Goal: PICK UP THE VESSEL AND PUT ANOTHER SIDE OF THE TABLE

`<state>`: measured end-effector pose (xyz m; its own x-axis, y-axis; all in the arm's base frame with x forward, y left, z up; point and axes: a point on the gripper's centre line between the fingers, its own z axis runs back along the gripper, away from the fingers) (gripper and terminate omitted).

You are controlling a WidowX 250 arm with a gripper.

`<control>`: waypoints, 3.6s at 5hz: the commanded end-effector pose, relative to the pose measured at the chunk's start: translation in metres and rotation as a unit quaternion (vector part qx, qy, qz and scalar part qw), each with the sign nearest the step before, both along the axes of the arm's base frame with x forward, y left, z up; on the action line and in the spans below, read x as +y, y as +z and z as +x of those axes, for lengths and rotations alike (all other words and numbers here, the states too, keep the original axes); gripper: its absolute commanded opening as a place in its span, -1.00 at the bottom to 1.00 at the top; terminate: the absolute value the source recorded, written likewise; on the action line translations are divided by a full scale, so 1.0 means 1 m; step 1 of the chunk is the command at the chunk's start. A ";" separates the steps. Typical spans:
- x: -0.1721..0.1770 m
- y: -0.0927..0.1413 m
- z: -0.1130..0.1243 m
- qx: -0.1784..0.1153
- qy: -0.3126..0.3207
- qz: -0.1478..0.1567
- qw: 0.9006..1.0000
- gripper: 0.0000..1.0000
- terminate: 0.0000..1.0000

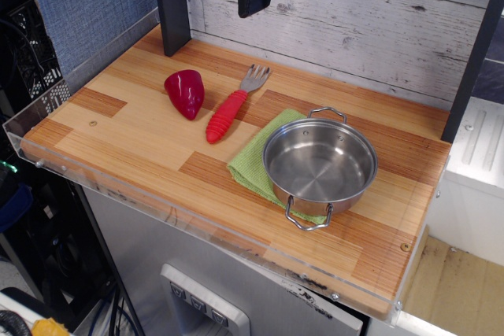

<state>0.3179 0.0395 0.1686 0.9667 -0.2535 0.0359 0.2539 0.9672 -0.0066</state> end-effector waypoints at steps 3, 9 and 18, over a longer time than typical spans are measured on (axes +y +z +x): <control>-0.035 -0.032 -0.003 -0.005 -0.014 -0.002 1.000 1.00 -1.00; -0.040 -0.133 -0.013 0.056 -0.029 0.096 0.993 1.00 -1.00; 0.028 -0.044 -0.044 -0.014 0.072 -0.029 0.997 -1.00 -1.00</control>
